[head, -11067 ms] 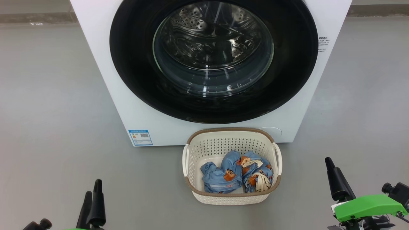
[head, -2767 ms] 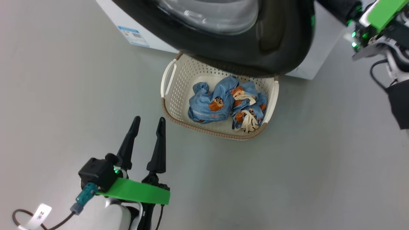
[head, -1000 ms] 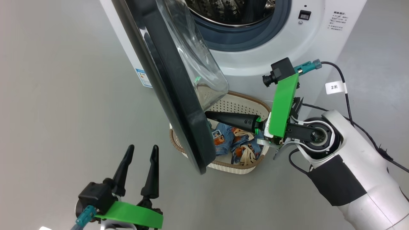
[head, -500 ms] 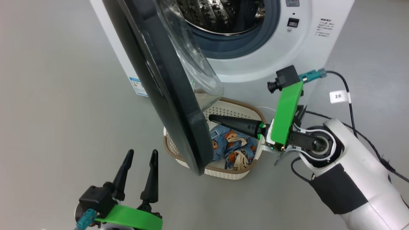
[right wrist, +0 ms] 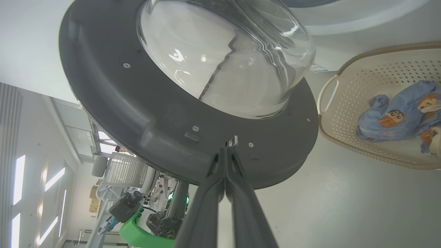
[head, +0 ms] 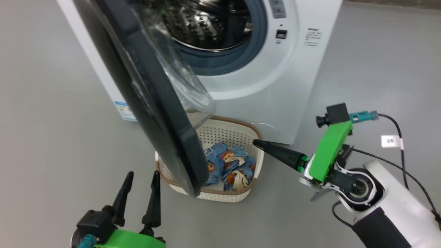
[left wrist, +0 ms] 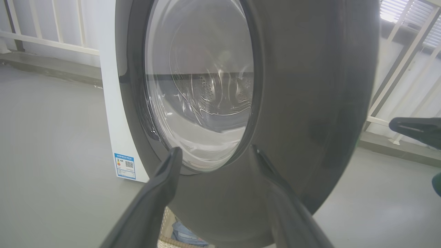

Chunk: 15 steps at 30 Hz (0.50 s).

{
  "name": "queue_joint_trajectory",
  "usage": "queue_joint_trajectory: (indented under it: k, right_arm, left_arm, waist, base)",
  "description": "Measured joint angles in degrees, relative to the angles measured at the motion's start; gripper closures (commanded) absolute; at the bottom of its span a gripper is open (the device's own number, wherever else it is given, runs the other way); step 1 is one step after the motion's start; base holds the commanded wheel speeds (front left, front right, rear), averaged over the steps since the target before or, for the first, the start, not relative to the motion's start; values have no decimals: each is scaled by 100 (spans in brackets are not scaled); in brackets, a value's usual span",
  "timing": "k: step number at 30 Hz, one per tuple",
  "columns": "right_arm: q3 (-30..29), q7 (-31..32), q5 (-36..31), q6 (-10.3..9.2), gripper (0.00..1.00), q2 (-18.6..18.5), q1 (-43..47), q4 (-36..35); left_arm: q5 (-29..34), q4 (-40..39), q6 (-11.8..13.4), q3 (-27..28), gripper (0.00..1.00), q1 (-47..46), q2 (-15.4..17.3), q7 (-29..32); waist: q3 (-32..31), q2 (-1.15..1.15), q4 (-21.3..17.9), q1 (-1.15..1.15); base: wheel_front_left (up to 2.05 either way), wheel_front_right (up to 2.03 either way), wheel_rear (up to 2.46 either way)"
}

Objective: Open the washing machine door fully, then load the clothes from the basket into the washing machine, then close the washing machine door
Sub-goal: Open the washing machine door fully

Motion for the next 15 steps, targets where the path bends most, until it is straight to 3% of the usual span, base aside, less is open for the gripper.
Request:
queue_joint_trajectory:
  k: [1,15]
  right_arm:
    - [15,-74,-18,0,0,-51,59,-25]
    - [412,-1388,-266,1,0,-778,699,-40]
  left_arm:
    - [3,-1,0,35,0,2,1,0]
    - [49,-27,-2,338,0,241,8,0]
  waist:
    - [-15,0,-47,0]
    - [-250,0,-571,0]
  base:
    - [0,0,0]
    - [0,0,0]
